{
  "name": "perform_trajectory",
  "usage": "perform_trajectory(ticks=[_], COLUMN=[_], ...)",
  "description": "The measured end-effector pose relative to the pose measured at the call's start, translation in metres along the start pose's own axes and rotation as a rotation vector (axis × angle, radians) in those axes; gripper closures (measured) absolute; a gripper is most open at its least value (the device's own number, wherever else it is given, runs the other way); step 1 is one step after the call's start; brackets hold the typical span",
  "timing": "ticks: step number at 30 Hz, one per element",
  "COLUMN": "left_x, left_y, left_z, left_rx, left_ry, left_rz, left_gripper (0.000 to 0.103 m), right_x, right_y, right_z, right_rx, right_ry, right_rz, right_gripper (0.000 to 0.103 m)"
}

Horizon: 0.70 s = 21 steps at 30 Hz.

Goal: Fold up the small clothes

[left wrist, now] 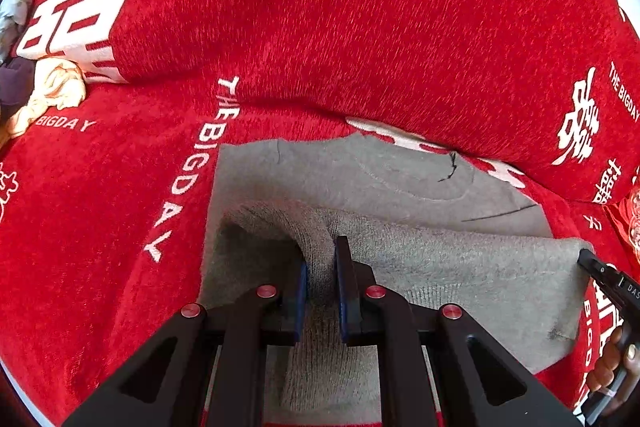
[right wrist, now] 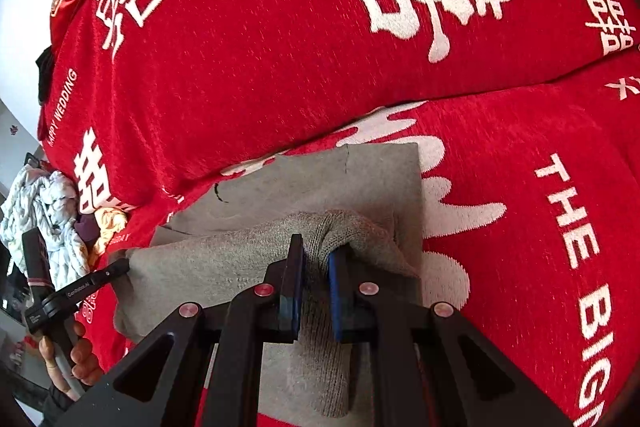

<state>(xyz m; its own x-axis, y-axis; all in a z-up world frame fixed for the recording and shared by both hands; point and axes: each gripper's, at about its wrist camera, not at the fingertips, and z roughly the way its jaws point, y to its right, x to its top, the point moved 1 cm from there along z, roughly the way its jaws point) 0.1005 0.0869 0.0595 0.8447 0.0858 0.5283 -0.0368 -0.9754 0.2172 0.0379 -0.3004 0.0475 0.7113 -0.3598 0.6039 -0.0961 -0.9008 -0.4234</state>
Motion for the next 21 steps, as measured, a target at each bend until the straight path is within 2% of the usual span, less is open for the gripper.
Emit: perform_trajectory(ticks=[13,19,20,21], left_x=[-0.002,-0.003,-0.003,-0.002], left_y=[-0.013,-0.011,-0.01,-0.011], left_z=[0.04,0.045,0.045,0.045], left_rx=[0.017,0.019,0.019,0.004], left_ry=[-0.057,-0.057,-0.065,-0.074], left_rz=[-0.012,0.014,0.02,0.017], left_gripper=[0.09,0.089,0.084,0.067], right_x=[0.003,0.001,0.001,0.001], right_y=[0.01,0.015,0.014,0.013], right_z=[0.034,0.043,0.044,0.044], right_rx=[-0.047,-0.054,-0.055,-0.055], right_ry=[-0.053,-0.067,-0.073,-0.076], right_rz=[-0.016,-0.01,-0.017,-0.02], right_gripper=[0.091,0.091,0.09,0.086])
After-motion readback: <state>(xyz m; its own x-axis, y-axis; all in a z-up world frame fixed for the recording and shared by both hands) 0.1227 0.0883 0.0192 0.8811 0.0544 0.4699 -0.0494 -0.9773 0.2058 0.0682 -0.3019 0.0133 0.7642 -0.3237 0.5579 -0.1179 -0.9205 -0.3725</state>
